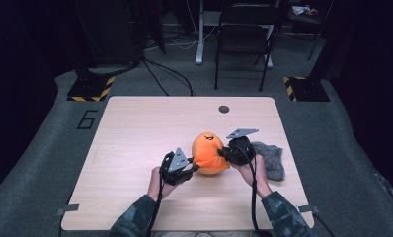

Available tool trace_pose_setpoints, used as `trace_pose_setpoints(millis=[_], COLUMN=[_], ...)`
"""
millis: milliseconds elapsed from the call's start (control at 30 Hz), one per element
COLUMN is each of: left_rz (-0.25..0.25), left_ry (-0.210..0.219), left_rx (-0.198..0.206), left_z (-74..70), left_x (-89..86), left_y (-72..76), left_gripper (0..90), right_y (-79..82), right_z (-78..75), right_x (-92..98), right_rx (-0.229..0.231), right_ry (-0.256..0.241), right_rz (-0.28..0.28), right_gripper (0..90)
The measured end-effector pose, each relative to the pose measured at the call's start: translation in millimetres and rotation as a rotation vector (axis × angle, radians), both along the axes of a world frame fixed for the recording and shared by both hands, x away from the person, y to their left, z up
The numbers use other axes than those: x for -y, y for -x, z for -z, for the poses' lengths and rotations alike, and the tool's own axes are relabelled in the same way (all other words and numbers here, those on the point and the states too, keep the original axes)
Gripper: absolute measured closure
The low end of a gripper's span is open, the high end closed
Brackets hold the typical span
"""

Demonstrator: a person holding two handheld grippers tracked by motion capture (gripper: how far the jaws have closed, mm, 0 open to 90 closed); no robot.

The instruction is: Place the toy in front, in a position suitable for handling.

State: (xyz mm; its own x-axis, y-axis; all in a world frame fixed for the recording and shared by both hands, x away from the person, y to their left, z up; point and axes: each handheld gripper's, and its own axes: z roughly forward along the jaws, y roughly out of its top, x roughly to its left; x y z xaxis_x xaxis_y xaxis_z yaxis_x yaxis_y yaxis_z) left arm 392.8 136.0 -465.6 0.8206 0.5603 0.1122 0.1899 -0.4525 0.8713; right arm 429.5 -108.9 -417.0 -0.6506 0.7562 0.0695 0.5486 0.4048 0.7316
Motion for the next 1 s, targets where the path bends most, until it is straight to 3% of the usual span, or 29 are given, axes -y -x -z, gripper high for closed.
trace_pose_setpoints(millis=[167, 267, 300, 367, 400, 433, 533, 700, 733, 767, 867, 933, 1000], left_rz=[0.027, 0.062, 0.062, 0.069, 0.077, 0.079, 0.081, 0.086, 0.086, 0.085, 0.072, 0.046, 0.009], left_ry=[-0.005, -0.028, -0.028, -0.050, -0.071, -0.062, -0.059, -0.046, -0.046, -0.047, -0.041, -0.037, -0.010], left_rx=[-0.011, -0.065, -0.065, -0.097, -0.109, -0.121, -0.122, -0.132, -0.132, -0.132, -0.131, -0.132, -0.136], left_z=[0.0, 8.3, 8.3, 17.2, 22.3, 25.3, 24.4, 24.5, 24.5, 23.8, 21.9, 21.1, 20.6], left_x=[-1.3, 0.5, 0.5, 2.8, 3.7, 3.3, 2.1, 0.2, 0.2, 0.1, 1.2, 2.2, 2.0], left_y=[-5.2, -12.1, -12.1, -16.2, -17.7, -18.3, -18.1, -16.7, -16.7, -15.7, -12.1, -9.7, -6.5], left_gripper=[69.4, 69.4, 69.4, 69.3, 69.3, 68.9, 67.1, 60.7, 59.1, 56.5, 47.4, 36.1, 31.4], right_y=[9.8, 15.3, 15.3, 12.7, 12.7, 9.3, 8.1, 2.7, 2.7, -0.5, -5.6, -11.2, -17.5], right_z=[-1.3, 3.8, 3.8, 20.4, 20.4, 31.4, 28.3, 17.2, 17.2, 12.3, 7.2, 6.9, 8.5], right_x=[1.0, 0.2, 0.2, -1.6, -1.6, -2.6, -2.6, 4.9, 4.9, 9.1, 14.3, 17.6, 20.5], right_rx=[0.011, -0.019, -0.019, -0.067, -0.067, -0.098, -0.088, -0.055, -0.055, -0.037, -0.013, -0.006, -0.012], right_ry=[0.009, 0.022, 0.022, 0.052, 0.052, 0.068, 0.073, 0.046, 0.046, 0.028, 0.018, 0.014, 0.002], right_rz=[0.028, 0.056, 0.056, 0.065, 0.065, 0.049, 0.045, 0.020, 0.020, 0.023, 0.024, 0.014, 0.011], right_gripper=[82.2, 82.0, 82.0, 81.5, 81.5, 79.6, 74.5, 45.4, 45.4, 36.5, 31.0, 29.4, 28.1])
